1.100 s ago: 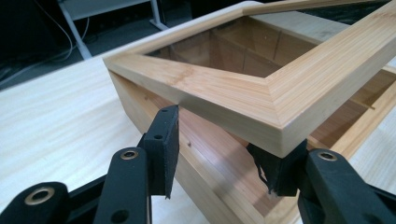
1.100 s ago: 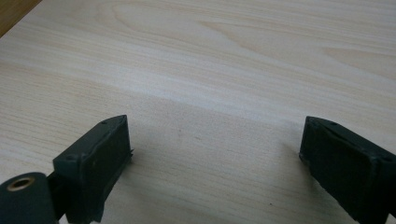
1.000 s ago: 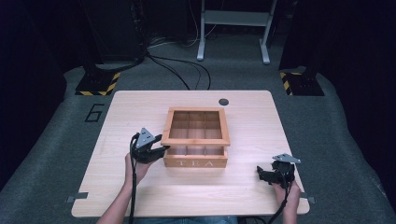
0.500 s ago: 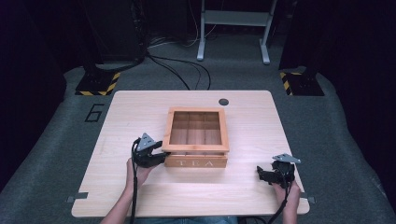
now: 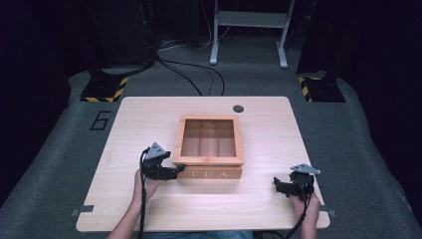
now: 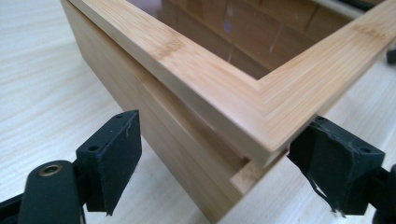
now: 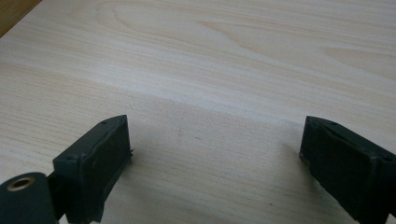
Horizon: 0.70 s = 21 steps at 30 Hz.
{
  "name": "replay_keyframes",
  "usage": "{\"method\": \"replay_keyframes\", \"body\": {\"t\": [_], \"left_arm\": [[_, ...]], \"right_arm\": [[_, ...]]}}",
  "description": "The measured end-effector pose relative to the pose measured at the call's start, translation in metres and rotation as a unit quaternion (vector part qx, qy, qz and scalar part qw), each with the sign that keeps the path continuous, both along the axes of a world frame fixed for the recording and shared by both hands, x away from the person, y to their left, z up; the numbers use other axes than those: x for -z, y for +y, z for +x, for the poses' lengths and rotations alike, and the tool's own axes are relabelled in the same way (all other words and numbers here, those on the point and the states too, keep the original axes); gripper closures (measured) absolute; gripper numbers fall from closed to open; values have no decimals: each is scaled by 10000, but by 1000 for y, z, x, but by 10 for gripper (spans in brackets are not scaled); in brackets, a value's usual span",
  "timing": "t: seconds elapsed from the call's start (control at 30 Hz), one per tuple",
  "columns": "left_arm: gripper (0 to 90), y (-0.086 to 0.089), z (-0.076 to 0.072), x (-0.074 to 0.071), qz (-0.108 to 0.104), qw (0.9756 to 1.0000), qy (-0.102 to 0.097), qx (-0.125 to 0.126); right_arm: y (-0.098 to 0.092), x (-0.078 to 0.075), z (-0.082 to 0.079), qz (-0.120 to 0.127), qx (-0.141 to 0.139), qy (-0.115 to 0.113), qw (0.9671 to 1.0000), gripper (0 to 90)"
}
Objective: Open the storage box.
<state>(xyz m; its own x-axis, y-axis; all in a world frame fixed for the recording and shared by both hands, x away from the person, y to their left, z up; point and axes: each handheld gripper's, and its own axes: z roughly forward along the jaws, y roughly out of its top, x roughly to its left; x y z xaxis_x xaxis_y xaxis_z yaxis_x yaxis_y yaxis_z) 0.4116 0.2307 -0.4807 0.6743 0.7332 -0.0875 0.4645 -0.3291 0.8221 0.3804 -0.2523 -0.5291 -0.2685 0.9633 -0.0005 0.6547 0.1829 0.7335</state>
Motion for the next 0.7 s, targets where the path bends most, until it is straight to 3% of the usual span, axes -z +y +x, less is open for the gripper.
{"method": "replay_keyframes", "body": {"t": [0.07,0.2,0.33,0.63,0.7], "left_arm": [[140,-3,-1,6,40,9999,99,94],[108,0,-3,11,-217,9998,47,-14],[51,2,-9,12,-226,9997,55,-55],[0,23,-32,11,-60,9999,68,-124],[0,29,-39,13,96,9998,50,-172]], "right_arm": [[0,0,0,-2,-1,-1,10000,81],[0,0,0,-2,3,-3,10000,82],[0,0,0,-3,3,-3,10000,81],[0,0,0,-13,-1,-12,10000,81],[0,0,0,-13,0,-13,10000,81]]}}
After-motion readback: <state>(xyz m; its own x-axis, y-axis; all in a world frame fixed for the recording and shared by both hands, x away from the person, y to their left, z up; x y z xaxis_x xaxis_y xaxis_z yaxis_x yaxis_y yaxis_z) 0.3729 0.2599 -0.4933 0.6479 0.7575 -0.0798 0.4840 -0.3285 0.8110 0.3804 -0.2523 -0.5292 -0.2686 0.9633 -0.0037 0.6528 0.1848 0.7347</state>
